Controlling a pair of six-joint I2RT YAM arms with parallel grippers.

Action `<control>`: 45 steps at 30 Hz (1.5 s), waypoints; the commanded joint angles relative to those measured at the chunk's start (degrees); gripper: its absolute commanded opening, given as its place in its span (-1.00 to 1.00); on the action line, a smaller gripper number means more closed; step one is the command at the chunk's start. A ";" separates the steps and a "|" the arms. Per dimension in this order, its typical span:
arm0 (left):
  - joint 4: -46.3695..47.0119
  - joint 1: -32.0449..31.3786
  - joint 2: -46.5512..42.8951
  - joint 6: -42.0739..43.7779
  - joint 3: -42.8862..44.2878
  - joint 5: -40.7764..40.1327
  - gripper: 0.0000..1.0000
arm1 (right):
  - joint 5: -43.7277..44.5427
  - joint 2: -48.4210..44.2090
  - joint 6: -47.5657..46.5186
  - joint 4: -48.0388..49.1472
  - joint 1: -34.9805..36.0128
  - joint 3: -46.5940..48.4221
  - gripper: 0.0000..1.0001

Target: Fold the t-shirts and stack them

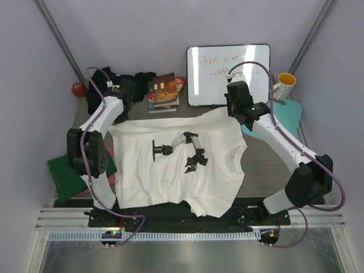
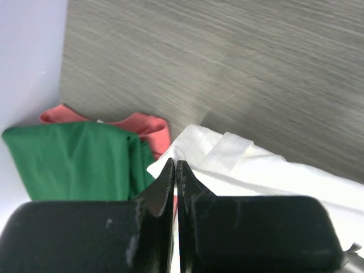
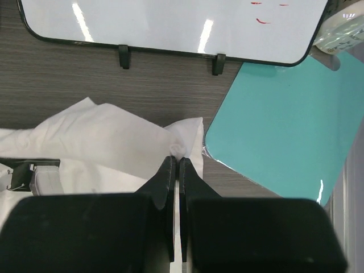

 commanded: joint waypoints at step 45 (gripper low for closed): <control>-11.18 -3.27 13.98 -4.76 -1.14 -1.58 -1.00 | 1.06 2.71 6.25 -17.94 2.84 -4.20 -0.98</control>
